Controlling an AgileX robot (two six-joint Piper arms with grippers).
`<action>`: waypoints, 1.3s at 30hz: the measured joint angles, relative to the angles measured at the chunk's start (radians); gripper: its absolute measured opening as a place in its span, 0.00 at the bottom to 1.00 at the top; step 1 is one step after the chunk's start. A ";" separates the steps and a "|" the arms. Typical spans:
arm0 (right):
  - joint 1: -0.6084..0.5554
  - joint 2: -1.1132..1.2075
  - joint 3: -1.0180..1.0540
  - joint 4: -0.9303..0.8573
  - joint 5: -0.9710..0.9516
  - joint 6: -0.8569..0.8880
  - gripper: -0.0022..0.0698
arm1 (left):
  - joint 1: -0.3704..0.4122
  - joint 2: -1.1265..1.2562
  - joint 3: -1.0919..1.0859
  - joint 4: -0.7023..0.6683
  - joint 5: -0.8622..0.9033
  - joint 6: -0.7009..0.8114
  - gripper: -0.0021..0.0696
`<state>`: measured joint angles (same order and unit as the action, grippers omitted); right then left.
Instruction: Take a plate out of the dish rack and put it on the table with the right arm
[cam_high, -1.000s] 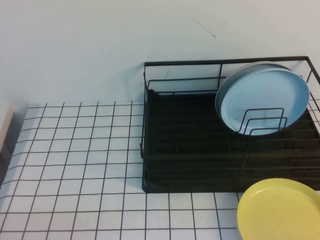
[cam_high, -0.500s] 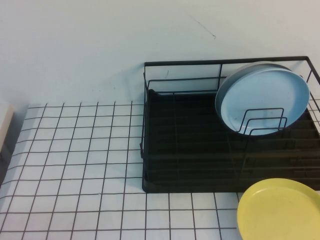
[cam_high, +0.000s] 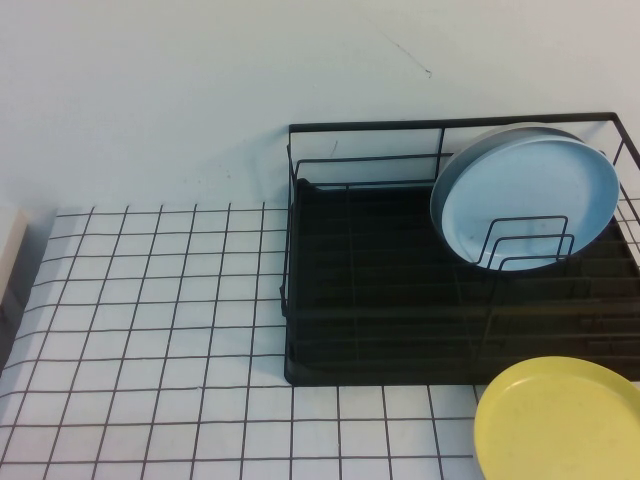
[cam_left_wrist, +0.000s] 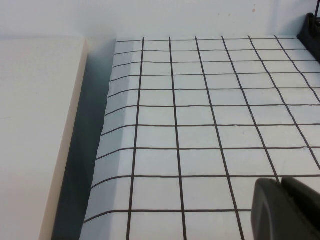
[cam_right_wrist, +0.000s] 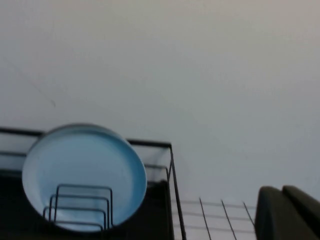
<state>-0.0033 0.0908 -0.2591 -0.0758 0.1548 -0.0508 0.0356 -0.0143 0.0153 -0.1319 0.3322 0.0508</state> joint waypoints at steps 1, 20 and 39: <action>0.000 0.030 -0.044 0.000 0.063 -0.017 0.03 | 0.000 0.000 0.000 0.000 0.000 0.000 0.02; 0.000 0.948 -0.583 0.380 0.573 -0.971 0.16 | 0.000 0.000 0.000 0.000 0.000 0.000 0.02; 0.000 1.401 -0.821 0.760 0.299 -1.491 0.69 | 0.000 0.000 0.000 0.000 0.000 0.000 0.02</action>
<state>-0.0033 1.4920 -1.0804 0.6843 0.4538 -1.5420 0.0356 -0.0143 0.0153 -0.1319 0.3322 0.0508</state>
